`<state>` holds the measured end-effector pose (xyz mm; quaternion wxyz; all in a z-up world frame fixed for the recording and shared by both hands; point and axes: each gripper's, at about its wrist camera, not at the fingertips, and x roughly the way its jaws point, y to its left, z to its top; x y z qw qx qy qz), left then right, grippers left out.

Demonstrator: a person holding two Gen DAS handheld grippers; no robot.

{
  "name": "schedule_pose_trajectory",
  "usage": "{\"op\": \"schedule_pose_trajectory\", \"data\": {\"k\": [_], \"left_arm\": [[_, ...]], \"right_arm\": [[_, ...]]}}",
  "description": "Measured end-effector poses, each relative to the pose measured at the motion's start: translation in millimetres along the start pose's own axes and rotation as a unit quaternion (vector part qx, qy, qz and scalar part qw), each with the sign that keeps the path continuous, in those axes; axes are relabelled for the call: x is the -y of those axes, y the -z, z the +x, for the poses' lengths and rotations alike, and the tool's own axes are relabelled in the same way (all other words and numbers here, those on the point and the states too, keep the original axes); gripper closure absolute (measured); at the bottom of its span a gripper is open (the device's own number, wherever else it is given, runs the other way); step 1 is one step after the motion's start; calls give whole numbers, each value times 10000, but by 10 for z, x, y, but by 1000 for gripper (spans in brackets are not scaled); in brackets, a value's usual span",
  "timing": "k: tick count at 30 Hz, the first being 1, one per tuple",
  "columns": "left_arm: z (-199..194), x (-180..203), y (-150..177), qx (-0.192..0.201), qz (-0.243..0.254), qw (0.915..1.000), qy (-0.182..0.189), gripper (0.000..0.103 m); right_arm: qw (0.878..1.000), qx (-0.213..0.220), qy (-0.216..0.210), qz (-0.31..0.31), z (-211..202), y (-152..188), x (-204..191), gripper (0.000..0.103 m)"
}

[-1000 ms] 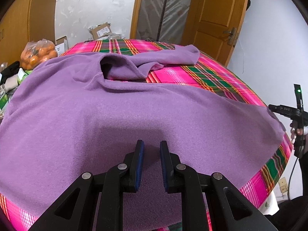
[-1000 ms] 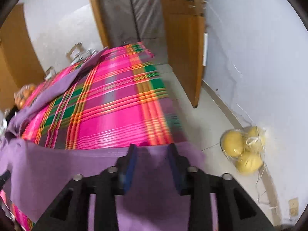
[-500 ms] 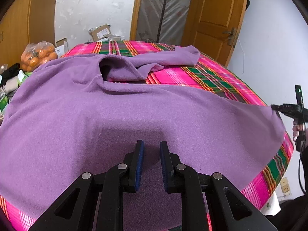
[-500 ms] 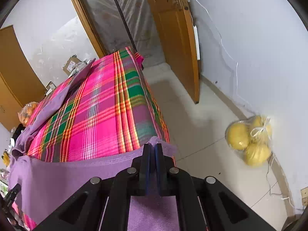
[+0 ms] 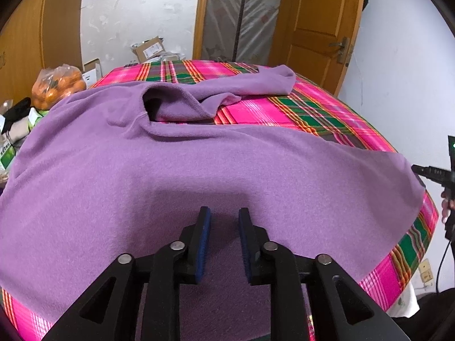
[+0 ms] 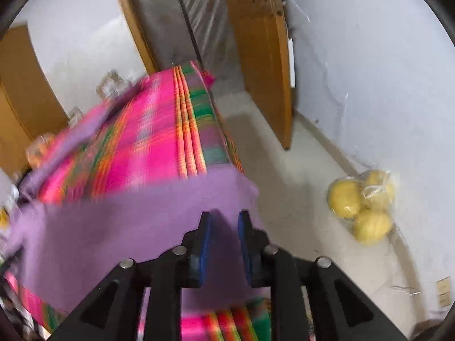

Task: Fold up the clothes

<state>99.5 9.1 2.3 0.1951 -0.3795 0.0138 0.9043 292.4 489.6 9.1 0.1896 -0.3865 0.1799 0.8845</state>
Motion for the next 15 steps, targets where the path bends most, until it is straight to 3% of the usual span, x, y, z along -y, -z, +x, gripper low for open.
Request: {"op": "schedule_pose_trajectory", "data": {"k": [2, 5, 10, 13, 15], "left_arm": [[0, 9, -1, -13, 13, 10000, -5, 79], [3, 14, -7, -24, -19, 10000, -31, 79], [5, 42, -19, -74, -48, 9999, -49, 78], [-8, 38, -7, -72, -75, 9999, -22, 78], [-20, 27, 7, -58, -103, 9999, 1, 78]], "right_arm": [[9997, -104, 142, 173, -73, 9, 87, 75], [9991, 73, 409, 64, -217, -38, 25, 76], [9968, 329, -139, -709, -217, -125, -530, 76], [9947, -62, -78, -1019, 27, -66, -687, 76], [9938, -25, -82, -1106, 32, 1, -663, 77]]}}
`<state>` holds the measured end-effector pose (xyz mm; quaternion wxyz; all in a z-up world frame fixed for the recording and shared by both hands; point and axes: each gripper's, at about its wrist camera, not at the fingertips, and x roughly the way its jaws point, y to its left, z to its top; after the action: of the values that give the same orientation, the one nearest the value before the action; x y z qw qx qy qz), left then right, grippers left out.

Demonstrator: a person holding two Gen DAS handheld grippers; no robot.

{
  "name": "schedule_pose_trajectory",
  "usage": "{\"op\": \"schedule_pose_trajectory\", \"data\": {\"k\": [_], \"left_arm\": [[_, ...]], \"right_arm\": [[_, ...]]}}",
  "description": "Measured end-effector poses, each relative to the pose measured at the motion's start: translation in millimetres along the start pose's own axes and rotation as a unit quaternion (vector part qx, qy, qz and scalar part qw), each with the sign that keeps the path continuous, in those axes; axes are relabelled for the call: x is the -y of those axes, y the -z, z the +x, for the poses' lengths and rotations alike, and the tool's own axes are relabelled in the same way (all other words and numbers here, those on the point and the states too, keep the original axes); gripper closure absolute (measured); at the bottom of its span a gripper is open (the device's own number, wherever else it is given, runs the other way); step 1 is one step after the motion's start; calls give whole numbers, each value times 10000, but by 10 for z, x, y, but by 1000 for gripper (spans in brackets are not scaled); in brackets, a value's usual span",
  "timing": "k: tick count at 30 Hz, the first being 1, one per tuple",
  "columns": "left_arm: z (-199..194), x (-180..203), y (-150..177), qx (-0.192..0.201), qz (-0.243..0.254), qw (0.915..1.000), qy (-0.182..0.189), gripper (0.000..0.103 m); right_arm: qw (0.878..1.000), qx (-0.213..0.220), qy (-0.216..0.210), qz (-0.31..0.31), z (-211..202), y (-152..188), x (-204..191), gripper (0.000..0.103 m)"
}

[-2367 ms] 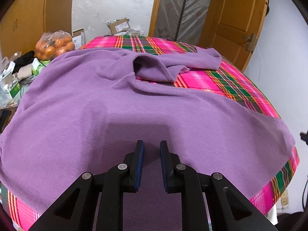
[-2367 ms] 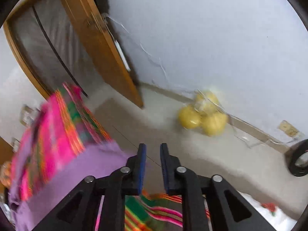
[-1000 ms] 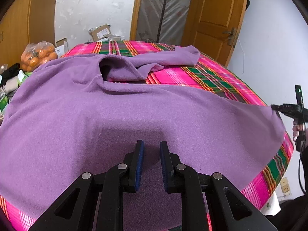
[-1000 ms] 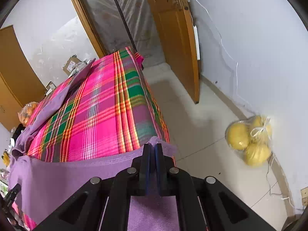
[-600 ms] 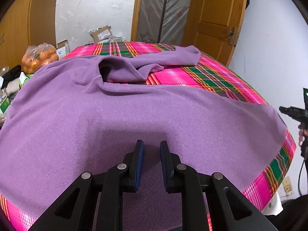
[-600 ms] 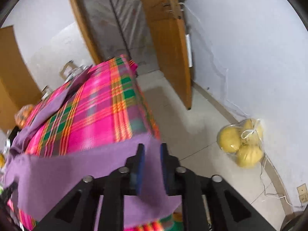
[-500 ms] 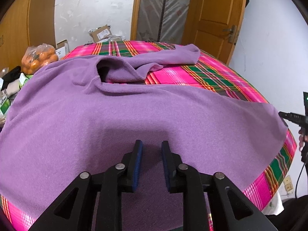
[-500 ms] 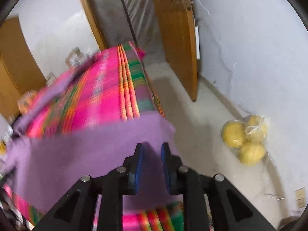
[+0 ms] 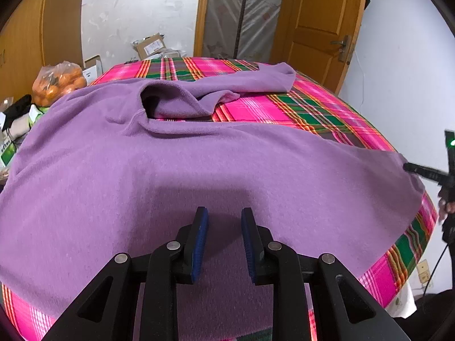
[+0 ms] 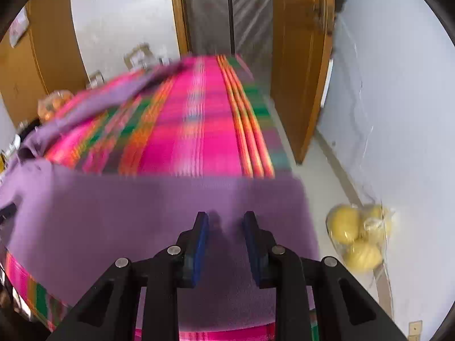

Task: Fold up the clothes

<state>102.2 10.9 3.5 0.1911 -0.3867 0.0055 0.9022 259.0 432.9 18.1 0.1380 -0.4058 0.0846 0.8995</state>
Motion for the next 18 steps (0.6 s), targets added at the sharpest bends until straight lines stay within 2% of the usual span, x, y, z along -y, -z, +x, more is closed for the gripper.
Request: {"op": "schedule_pose_trajectory", "data": {"k": [7, 10, 11, 14, 18], "left_arm": [[19, 10, 4, 51, 38, 10000, 7, 77], [10, -3, 10, 65, 12, 10000, 36, 77], [7, -5, 12, 71, 8, 10000, 38, 77], [5, 16, 21, 93, 30, 10000, 0, 77], [-29, 16, 47, 79, 63, 9999, 22, 77]], "right_arm": [[9997, 98, 104, 174, -148, 169, 173, 77], [9994, 14, 267, 236, -138, 152, 99, 76], [9997, 35, 186, 161, -156, 124, 10, 76], [9984, 244, -487, -126, -180, 43, -370, 76], [9884, 226, -1381, -593, 6, -32, -1092, 76]]}}
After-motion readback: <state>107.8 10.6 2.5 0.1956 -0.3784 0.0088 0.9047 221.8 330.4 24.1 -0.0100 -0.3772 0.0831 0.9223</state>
